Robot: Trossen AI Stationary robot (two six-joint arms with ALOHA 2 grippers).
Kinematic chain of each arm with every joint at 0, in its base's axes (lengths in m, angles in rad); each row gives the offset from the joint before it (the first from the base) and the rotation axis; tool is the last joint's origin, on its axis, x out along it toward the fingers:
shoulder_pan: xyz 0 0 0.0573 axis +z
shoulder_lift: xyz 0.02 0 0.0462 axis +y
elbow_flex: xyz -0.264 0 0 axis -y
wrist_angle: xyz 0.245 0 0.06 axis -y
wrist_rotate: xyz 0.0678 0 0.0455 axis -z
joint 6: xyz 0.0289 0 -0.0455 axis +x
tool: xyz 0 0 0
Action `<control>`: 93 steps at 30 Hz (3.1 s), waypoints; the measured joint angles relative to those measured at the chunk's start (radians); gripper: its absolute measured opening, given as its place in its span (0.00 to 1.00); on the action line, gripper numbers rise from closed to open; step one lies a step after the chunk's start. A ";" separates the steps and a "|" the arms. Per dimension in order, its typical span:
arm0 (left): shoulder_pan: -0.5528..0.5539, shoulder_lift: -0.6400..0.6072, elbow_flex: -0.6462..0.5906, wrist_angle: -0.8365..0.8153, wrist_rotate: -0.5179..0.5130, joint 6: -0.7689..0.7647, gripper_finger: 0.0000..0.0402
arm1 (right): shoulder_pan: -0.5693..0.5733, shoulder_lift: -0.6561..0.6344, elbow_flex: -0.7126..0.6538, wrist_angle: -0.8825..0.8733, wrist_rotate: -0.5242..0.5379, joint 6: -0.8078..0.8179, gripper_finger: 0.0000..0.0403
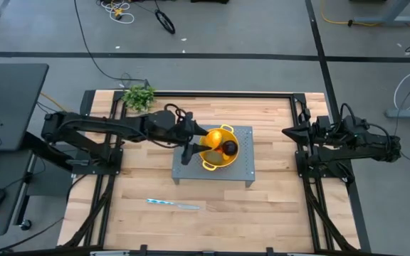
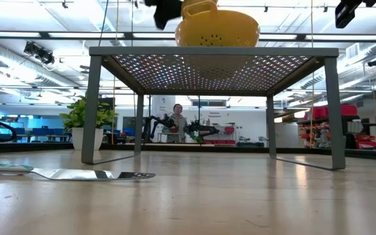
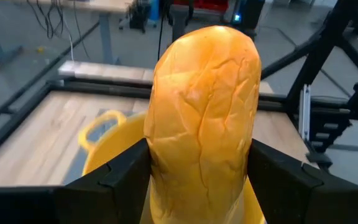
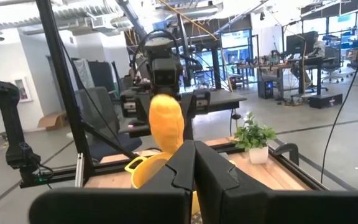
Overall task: Pick & Place Fruit
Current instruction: Put the mango into the strainer bowl on the shelf, then put the knife on the shelf to the left of the strainer bowl
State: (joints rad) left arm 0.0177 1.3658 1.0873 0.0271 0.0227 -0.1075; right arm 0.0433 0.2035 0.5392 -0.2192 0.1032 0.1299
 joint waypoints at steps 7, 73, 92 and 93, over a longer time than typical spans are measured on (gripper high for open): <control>0.000 0.033 0.000 0.048 -0.001 0.001 0.63 | 0.000 0.003 -0.001 -0.011 0.000 0.001 0.04; -0.029 0.003 0.193 -0.309 -0.009 0.089 0.56 | 0.000 0.002 -0.001 -0.001 0.000 -0.094 0.04; -0.030 -0.011 0.192 -0.301 -0.003 0.086 0.33 | 0.000 0.014 -0.001 0.075 0.000 -0.126 0.04; -0.030 -0.018 0.191 -0.313 -0.003 0.085 0.31 | 0.000 0.020 -0.001 0.079 0.000 -0.129 0.04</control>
State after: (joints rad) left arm -0.0120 1.3475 1.2786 -0.2858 0.0197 -0.0226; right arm 0.0437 0.2234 0.5385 -0.1406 0.1028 0.0012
